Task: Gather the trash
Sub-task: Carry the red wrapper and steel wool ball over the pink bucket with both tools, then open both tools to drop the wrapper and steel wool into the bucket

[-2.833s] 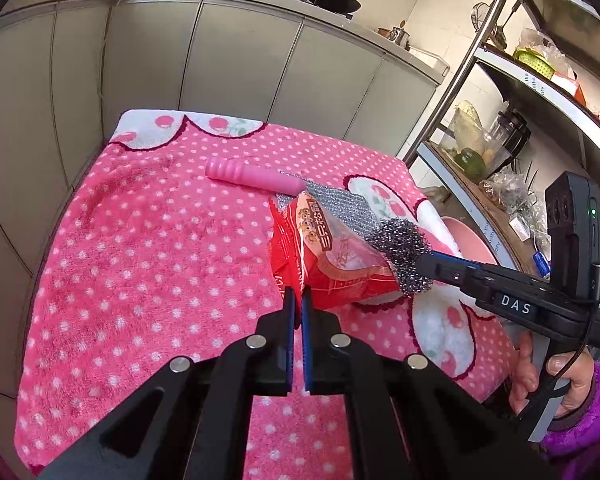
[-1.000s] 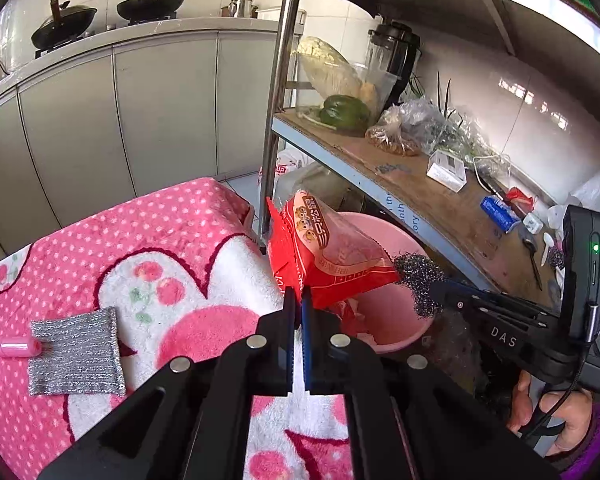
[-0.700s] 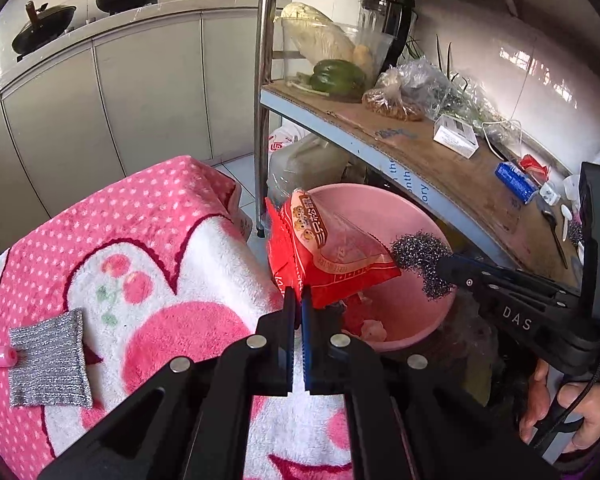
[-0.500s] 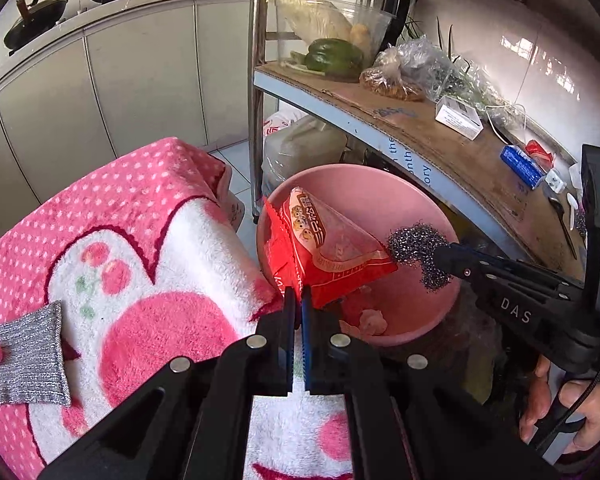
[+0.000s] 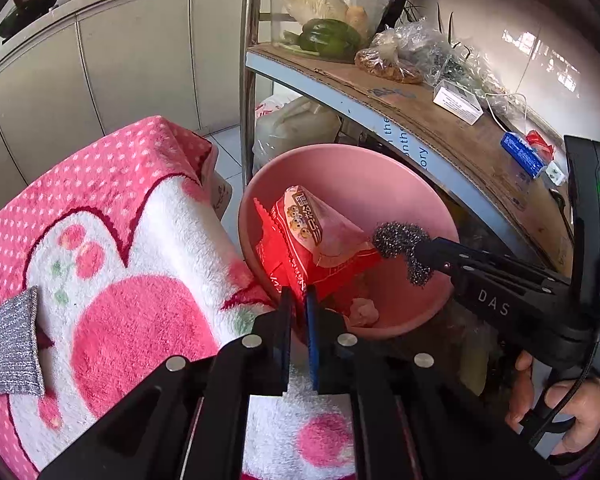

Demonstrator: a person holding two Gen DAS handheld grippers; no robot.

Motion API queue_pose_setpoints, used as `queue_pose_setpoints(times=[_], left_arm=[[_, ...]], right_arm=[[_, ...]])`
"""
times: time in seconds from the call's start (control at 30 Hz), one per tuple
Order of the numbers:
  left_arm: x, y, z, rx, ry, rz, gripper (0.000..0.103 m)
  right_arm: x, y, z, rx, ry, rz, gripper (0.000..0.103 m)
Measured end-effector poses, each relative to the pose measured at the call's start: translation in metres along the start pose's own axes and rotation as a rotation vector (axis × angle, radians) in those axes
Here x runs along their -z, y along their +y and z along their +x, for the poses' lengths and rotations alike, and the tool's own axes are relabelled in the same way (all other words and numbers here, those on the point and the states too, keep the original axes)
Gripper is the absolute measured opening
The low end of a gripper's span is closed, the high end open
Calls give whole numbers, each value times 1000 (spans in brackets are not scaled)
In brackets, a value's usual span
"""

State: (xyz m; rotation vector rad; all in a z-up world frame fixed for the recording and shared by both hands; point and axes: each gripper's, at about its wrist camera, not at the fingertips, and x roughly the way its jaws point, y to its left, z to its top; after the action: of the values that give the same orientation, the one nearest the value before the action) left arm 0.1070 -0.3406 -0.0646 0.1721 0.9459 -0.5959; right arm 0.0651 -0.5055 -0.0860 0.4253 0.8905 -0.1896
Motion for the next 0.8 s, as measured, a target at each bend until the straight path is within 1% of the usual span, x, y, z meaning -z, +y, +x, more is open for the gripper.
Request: queue_pose_setpoints(times=[0.13, 0.23, 0.4, 0.8], left_arm=[[-1, 3, 3, 22, 26, -26, 10], [0, 3, 1, 29, 20, -31, 11], [-1, 1, -7, 38, 4, -33, 15], [-5, -1, -32, 56, -46, -46, 16]], right_arm=[[0, 0, 2, -4, 8, 4, 24], [0, 0, 1, -6, 7, 5, 27], [1, 1, -5, -8, 0, 2, 27], [6, 6, -26, -16, -23, -12, 28]])
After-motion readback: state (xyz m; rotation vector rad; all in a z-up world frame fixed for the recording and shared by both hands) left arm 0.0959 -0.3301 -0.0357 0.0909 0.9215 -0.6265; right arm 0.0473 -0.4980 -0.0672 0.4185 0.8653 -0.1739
